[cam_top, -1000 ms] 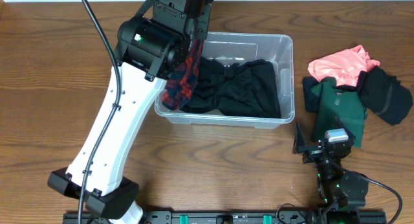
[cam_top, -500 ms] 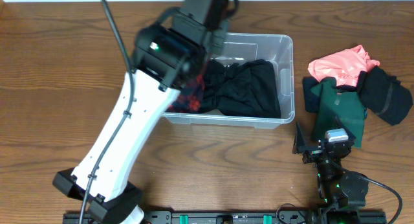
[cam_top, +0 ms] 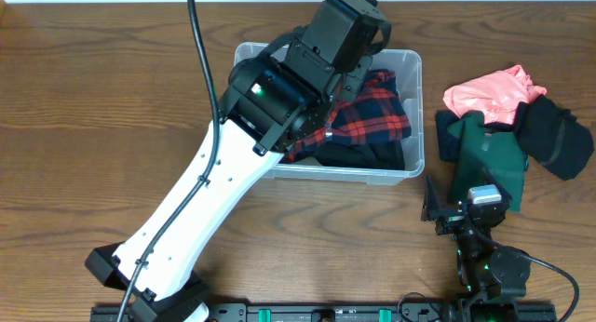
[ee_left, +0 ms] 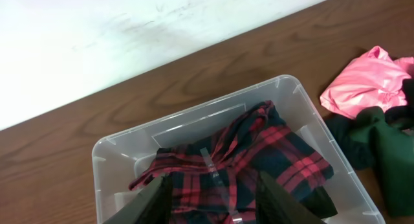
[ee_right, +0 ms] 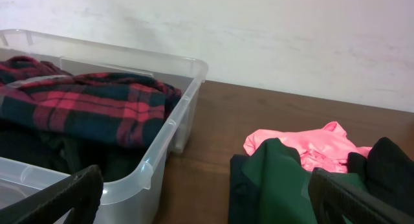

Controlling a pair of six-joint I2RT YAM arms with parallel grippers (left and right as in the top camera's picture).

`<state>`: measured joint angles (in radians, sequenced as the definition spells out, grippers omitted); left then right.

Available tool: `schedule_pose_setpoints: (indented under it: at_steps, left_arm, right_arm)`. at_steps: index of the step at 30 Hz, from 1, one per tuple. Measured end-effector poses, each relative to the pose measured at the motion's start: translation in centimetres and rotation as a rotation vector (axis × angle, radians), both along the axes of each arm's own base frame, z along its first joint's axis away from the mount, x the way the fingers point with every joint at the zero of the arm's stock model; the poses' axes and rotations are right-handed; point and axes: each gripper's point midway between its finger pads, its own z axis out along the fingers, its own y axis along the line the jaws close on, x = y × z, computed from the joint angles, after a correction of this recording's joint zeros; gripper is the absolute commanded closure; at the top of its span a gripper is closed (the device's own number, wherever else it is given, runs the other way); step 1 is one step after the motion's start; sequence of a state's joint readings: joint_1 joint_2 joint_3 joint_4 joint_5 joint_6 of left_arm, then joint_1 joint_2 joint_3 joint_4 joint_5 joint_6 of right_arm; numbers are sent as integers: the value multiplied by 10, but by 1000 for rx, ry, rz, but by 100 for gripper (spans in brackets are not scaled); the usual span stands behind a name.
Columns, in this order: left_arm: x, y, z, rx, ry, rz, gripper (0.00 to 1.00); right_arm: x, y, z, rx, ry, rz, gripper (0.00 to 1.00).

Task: Pack container
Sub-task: 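Push the plaid shirt down flat inside the bin with the left gripper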

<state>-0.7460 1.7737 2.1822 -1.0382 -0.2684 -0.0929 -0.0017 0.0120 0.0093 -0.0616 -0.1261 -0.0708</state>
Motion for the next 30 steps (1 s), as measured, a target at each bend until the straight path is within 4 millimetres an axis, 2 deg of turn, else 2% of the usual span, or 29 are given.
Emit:
schedule_pose_setpoints:
  at_steps: [6,11,15,18,20,22,25,28,30]
  left_arm:
    - [-6,7,-10,34,45,7,58]
    - [-12,35,-28,71,142,84,50]
    - [-3,79,-33,47,198,225,50]
    - [3,118,-24,-25,217,310,48]
    - [1,132,-16,-75,226,313,47]
    - [-8,129,-9,-110,239,263,47]
    - [-22,107,-11,-121,277,152,47]
    - [-26,81,-29,-95,339,68,47]
    - [-23,64,-51,-62,400,31,47]
  right_arm:
    - [0,0,0,0,0,0,1]
    - [0,0,0,0,0,0,1]
    - [0,0,0,0,0,0,1]
    - [0,0,0,0,0,0,1]
    - [0,0,0,0,0,0,1]
    - [0,0,0,0,0,0,1]
    - [0,0,0,0,0,0,1]
    - [0,0,0,0,0,0,1]
    - [0,0,0,0,0,0,1]
